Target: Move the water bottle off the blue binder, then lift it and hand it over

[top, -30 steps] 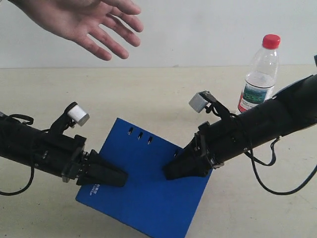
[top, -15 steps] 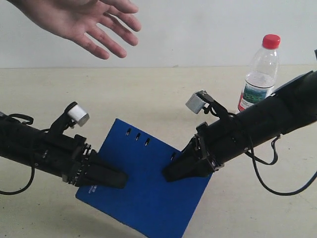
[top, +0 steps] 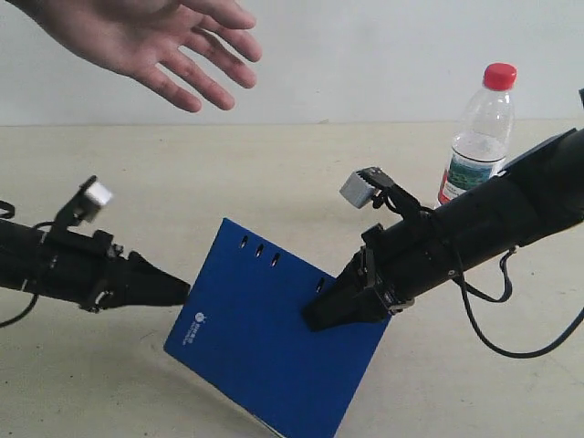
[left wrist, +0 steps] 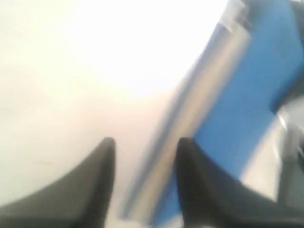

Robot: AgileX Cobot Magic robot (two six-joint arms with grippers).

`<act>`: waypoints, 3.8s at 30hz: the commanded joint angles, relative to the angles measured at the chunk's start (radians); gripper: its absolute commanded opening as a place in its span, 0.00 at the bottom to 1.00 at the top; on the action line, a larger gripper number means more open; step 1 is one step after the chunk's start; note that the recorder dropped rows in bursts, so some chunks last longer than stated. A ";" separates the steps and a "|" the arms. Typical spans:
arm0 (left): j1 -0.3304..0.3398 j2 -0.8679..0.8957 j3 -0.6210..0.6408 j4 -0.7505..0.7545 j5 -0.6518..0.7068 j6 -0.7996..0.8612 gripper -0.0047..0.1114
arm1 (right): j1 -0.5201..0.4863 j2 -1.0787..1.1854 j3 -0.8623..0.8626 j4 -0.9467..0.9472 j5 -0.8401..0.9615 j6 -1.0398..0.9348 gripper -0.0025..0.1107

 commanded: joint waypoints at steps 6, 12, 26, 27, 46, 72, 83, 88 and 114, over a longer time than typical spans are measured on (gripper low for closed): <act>0.098 -0.099 0.000 -0.229 -0.083 0.258 0.08 | 0.001 -0.011 -0.001 -0.065 -0.015 0.008 0.02; 0.098 -0.340 -0.003 -0.318 -0.432 0.384 0.08 | 0.001 -0.011 -0.001 -0.091 -0.010 0.040 0.02; 0.098 -0.988 0.147 -0.318 -1.167 0.317 0.08 | 0.001 -0.049 -0.001 -0.092 -0.013 0.077 0.02; 0.098 -1.042 0.166 -0.318 -1.146 0.313 0.08 | 0.001 -0.070 -0.001 -0.104 -0.010 0.083 0.02; 0.098 -1.637 0.708 -0.318 -1.125 0.083 0.08 | 0.001 -0.538 0.173 -0.322 -0.023 0.300 0.02; 0.098 -1.642 0.778 -0.318 -1.046 0.001 0.08 | 0.001 -0.896 0.250 -0.121 -0.398 0.348 0.02; 0.098 -1.642 0.778 -0.318 -1.044 0.001 0.08 | 0.001 -0.796 0.247 0.203 -0.321 0.075 0.02; 0.098 -1.642 0.778 -0.318 -1.037 0.001 0.08 | 0.001 -0.752 0.221 0.340 -0.278 -0.080 0.02; 0.098 -1.642 0.778 -0.318 -0.995 -0.043 0.08 | 0.001 -0.704 0.067 0.332 -0.223 -0.016 0.49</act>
